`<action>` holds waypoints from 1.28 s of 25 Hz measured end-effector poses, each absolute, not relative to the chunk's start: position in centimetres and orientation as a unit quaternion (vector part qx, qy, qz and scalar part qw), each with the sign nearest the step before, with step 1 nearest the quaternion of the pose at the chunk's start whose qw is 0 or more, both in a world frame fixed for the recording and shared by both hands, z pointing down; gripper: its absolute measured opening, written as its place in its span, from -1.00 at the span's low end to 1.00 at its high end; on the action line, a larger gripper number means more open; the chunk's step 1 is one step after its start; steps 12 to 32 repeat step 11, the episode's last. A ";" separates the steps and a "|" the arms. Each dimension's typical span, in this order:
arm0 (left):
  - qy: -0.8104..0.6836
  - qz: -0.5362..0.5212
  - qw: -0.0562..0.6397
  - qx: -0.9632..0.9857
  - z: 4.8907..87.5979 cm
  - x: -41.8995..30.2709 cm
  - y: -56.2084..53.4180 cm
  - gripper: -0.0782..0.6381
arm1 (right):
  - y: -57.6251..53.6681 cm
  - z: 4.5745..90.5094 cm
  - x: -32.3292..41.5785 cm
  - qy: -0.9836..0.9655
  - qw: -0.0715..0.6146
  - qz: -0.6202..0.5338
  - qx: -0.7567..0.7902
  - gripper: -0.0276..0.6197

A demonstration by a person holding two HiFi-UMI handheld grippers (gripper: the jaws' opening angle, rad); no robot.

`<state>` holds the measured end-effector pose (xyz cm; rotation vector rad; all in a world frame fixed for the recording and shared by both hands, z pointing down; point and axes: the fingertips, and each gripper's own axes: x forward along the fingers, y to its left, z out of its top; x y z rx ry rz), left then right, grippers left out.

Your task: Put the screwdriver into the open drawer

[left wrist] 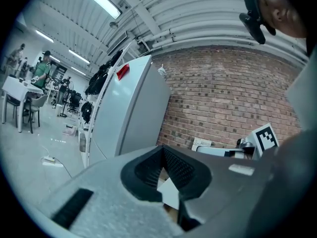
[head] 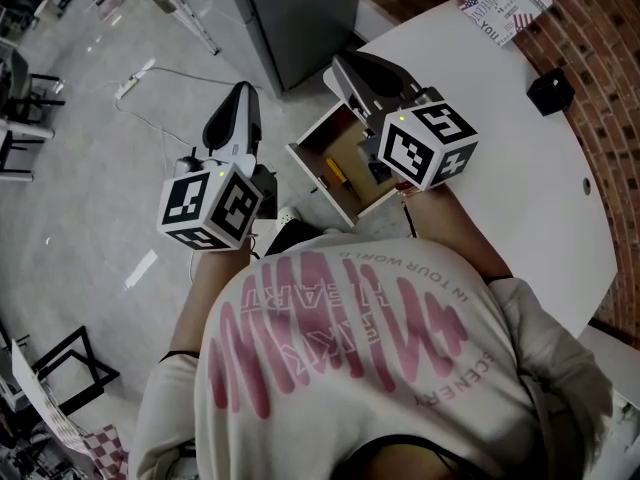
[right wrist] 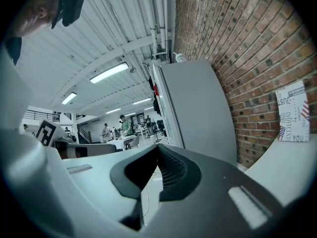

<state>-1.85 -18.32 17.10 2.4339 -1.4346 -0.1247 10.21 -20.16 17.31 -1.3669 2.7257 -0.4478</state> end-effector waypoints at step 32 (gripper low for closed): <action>-0.499 -0.045 0.160 0.850 17.5 -1.5 -18.9 -0.78 | -20.6 17.8 10.3 0.883 0.023 -0.147 -0.445 -0.89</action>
